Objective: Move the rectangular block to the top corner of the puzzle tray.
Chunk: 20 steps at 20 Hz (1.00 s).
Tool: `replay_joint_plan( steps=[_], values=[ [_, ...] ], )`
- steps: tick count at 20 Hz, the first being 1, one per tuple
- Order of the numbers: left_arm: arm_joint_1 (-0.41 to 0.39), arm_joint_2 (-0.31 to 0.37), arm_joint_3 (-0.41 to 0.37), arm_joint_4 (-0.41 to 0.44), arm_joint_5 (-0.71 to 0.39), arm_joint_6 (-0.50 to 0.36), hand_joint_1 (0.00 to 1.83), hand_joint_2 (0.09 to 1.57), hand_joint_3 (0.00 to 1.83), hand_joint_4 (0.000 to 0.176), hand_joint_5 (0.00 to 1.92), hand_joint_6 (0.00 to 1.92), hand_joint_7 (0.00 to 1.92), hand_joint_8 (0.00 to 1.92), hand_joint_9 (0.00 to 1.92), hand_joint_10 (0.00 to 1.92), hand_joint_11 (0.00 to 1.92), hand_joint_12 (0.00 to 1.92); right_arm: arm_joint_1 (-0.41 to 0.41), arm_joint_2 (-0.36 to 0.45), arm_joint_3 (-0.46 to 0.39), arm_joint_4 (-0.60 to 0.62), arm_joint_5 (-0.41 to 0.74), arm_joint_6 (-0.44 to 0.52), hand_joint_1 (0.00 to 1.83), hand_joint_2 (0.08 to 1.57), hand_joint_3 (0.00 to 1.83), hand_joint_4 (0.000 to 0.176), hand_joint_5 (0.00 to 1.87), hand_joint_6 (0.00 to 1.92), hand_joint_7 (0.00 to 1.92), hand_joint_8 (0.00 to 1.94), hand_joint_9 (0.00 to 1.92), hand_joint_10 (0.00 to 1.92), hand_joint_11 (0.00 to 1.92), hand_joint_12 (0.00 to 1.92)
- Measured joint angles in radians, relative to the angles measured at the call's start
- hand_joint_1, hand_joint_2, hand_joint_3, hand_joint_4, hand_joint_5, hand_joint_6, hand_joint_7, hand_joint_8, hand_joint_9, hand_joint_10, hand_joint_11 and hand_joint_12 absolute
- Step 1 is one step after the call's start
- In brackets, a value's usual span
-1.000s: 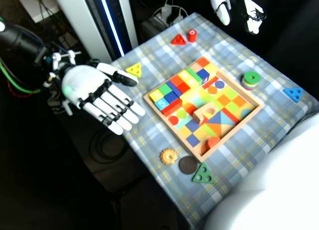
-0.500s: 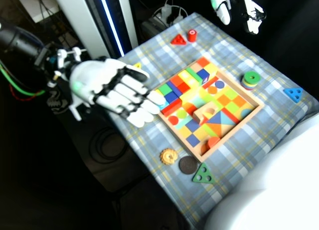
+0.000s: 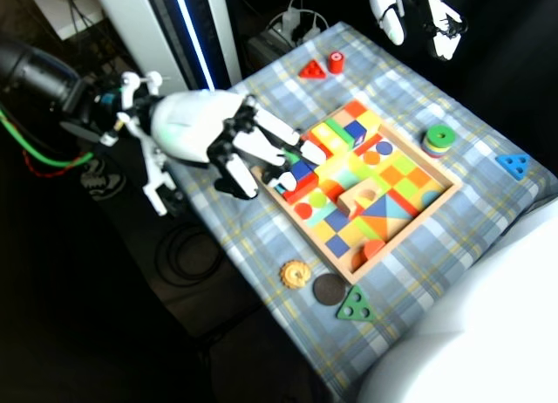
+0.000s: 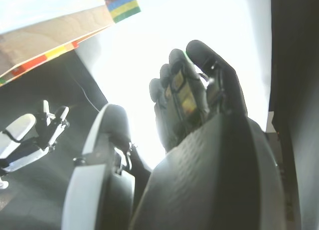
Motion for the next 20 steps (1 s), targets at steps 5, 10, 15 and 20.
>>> replay_joint_plan(
  steps=[5,10,15,20],
  values=[
    [0.0,-0.001,0.0,0.0,0.003,0.0,0.69,1.4,0.0,0.006,0.53,0.0,0.5,0.0,0.47,0.01,0.0,1.18,0.017,-0.035,0.06,-0.024,-0.03,0.111,0.69,1.27,0.0,0.0,0.72,0.01,1.39,1.94,1.56,1.92,1.6,1.92],
    [0.0,-0.001,0.0,0.001,0.008,0.0,0.71,1.4,0.0,0.0,0.52,0.0,0.49,0.0,0.47,0.01,0.0,1.19,0.019,-0.036,0.066,-0.027,-0.051,0.118,0.58,1.3,0.0,0.0,0.54,0.0,0.76,1.22,0.75,1.51,0.57,1.84],
    [0.0,-0.001,0.0,0.0,0.008,0.0,0.72,1.39,0.0,0.001,0.53,0.0,0.49,0.0,0.46,0.0,0.0,1.15,0.023,-0.036,0.066,-0.034,-0.059,0.119,0.07,1.27,0.0,0.018,0.31,0.0,0.37,0.0,0.48,0.06,0.0,1.24],
    [0.0,-0.001,0.0,0.0,0.008,0.0,0.72,1.39,0.0,0.0,0.53,0.0,0.48,0.0,0.45,0.0,0.0,1.1,0.023,-0.036,0.066,-0.035,-0.058,0.117,0.09,1.32,0.0,0.0,0.44,0.01,0.71,0.02,1.0,0.52,0.52,1.49]
  ],
)
